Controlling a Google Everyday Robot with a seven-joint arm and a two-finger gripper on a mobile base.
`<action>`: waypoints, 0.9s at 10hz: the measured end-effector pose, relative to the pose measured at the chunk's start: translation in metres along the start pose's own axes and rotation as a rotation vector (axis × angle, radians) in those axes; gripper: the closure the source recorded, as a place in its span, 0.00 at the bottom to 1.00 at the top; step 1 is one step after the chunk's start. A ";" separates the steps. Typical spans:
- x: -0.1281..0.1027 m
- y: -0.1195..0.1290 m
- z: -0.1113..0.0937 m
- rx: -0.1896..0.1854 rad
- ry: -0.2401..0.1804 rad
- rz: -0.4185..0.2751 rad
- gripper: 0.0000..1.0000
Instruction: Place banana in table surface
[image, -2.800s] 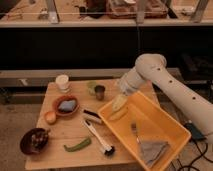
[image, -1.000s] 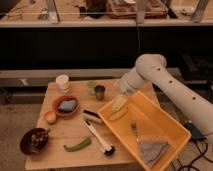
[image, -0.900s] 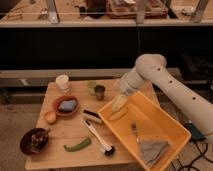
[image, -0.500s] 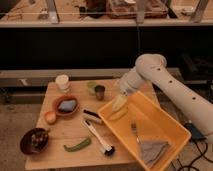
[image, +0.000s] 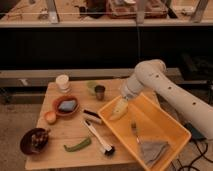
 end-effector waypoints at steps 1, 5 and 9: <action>-0.013 -0.002 0.013 -0.010 -0.014 0.033 0.20; -0.083 -0.004 0.046 -0.027 -0.058 0.157 0.20; -0.101 0.003 0.086 -0.010 -0.042 0.156 0.20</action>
